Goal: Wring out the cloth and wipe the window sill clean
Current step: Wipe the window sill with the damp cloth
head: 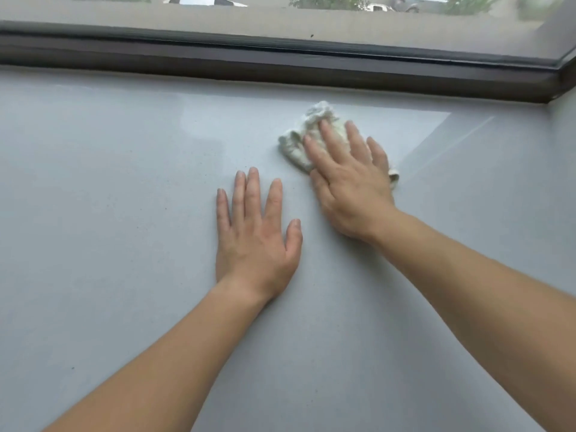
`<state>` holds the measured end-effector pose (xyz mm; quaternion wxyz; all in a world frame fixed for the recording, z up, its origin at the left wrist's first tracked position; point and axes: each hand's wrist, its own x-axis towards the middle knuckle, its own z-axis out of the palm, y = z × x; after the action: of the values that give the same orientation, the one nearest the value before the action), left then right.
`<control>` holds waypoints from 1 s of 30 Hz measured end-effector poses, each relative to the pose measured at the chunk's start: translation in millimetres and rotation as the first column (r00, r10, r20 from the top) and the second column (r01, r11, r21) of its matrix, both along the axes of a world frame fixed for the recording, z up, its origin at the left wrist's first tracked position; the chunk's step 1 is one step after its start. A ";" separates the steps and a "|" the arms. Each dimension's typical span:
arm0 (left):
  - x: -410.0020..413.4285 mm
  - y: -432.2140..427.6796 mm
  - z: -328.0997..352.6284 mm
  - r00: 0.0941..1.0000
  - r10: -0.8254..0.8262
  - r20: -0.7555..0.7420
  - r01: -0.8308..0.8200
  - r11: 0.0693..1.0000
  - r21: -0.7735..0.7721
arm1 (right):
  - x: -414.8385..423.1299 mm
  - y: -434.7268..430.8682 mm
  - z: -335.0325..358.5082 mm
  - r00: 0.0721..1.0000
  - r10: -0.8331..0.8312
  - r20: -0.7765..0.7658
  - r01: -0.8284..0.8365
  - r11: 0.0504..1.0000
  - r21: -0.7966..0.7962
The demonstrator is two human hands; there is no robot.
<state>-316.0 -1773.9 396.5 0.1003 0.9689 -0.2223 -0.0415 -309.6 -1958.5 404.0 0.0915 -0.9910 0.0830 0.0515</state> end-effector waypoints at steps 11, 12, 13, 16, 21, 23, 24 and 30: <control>0.2 -2.8 -3.1 1.000 -0.020 -0.004 0.020 0.996 0.082 | 46.6 -41.8 0.9 0.991 0.130 0.017 -0.130 0.991 0.025; 0.4 -2.8 -3.0 1.000 -0.022 -0.011 0.023 0.996 0.082 | 38.4 -60.2 2.3 0.990 0.142 0.010 -0.142 0.990 0.022; 0.4 -2.5 -2.7 1.000 -0.022 -0.014 0.023 0.996 0.081 | 30.5 -79.7 3.3 0.994 0.113 0.006 -0.113 0.993 0.015; -0.6 -2.2 -0.6 0.999 -0.020 -0.028 0.022 0.996 0.087 | 4.7 -124.4 5.6 0.999 -0.051 0.012 0.051 0.999 0.011; -1.3 -3.2 -0.6 0.999 -0.013 -0.039 0.016 0.995 0.094 | -6.9 -78.5 2.3 0.937 -0.344 0.052 0.343 0.939 0.035; -1.6 -3.0 -0.7 0.999 -0.012 -0.038 0.016 0.996 0.093 | -20.6 -61.5 -0.4 0.961 -0.271 0.050 0.271 0.962 0.019; -2.2 -2.4 -0.8 0.999 -0.015 -0.039 0.019 0.995 0.095 | -29.7 -67.0 0.7 0.979 -0.198 0.041 0.197 0.980 0.018; -3.7 -1.9 -1.5 0.999 -0.012 -0.035 0.016 0.995 0.101 | -35.1 -137.6 1.6 0.895 -0.442 0.054 0.443 0.896 -0.014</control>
<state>-319.7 -1775.8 395.0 0.0543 0.9703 -0.2249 -0.0699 -344.7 -2096.1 405.6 0.0901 -0.9482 0.3045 0.0038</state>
